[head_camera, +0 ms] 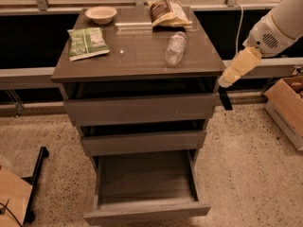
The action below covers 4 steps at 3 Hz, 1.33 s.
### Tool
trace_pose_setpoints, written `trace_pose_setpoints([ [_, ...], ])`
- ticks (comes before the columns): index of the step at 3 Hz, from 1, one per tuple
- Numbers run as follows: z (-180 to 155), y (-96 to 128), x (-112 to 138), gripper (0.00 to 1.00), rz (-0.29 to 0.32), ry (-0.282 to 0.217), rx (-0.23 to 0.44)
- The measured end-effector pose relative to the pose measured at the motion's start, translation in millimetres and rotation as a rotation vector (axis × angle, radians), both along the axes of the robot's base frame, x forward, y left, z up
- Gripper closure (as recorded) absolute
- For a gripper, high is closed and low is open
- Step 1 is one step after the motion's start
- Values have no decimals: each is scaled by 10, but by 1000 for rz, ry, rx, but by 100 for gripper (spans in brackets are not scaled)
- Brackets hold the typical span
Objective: Place water bottle into bottom drawer
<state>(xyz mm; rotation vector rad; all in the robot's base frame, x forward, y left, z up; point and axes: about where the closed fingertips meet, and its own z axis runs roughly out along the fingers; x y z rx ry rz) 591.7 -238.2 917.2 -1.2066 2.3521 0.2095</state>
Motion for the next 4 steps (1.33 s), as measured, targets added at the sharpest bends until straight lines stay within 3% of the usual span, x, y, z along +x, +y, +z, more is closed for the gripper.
trace_pose_setpoints([
  [1,-9,-3,19,0,-1,0,1],
  [2,-105,-11,107,0,-88,21,32],
  [3,-223,19,383,0,-232,0,134],
  [4,-313,92,956,0,-340,-65,188],
])
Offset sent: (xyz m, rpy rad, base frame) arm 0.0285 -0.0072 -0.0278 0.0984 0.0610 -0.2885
